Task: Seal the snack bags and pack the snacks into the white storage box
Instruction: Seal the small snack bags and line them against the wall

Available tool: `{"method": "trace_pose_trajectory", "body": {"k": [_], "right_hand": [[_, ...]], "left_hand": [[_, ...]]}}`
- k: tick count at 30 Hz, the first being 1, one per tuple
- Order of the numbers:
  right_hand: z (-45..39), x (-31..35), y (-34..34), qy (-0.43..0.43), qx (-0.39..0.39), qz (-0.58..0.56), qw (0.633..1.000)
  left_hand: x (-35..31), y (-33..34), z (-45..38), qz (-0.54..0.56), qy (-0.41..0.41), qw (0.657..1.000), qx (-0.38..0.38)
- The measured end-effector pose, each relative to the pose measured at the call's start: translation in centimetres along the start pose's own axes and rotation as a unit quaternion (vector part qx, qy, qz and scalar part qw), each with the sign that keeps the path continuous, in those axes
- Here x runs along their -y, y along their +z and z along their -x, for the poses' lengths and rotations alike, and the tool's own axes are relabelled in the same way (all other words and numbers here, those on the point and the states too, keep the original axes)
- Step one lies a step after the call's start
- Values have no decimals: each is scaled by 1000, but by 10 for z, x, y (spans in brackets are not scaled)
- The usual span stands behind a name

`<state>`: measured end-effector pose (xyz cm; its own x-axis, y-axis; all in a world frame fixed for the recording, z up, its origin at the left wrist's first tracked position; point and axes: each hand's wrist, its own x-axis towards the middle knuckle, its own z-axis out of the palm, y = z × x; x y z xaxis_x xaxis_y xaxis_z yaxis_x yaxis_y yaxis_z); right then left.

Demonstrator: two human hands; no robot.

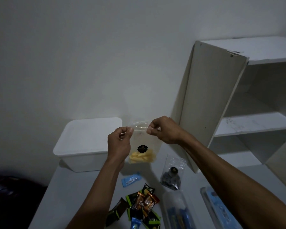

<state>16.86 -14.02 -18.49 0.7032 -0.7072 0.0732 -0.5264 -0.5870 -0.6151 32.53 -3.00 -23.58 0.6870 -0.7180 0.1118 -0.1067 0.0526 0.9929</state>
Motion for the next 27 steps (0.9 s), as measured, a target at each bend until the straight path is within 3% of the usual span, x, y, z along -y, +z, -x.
{"method": "trace_pose_trajectory", "body": {"k": [27], "right_hand": [[5,-30,-7,-5,-41,-67,997]], "left_hand": [[-2,-9,-6,21,-19,999,-33]]}}
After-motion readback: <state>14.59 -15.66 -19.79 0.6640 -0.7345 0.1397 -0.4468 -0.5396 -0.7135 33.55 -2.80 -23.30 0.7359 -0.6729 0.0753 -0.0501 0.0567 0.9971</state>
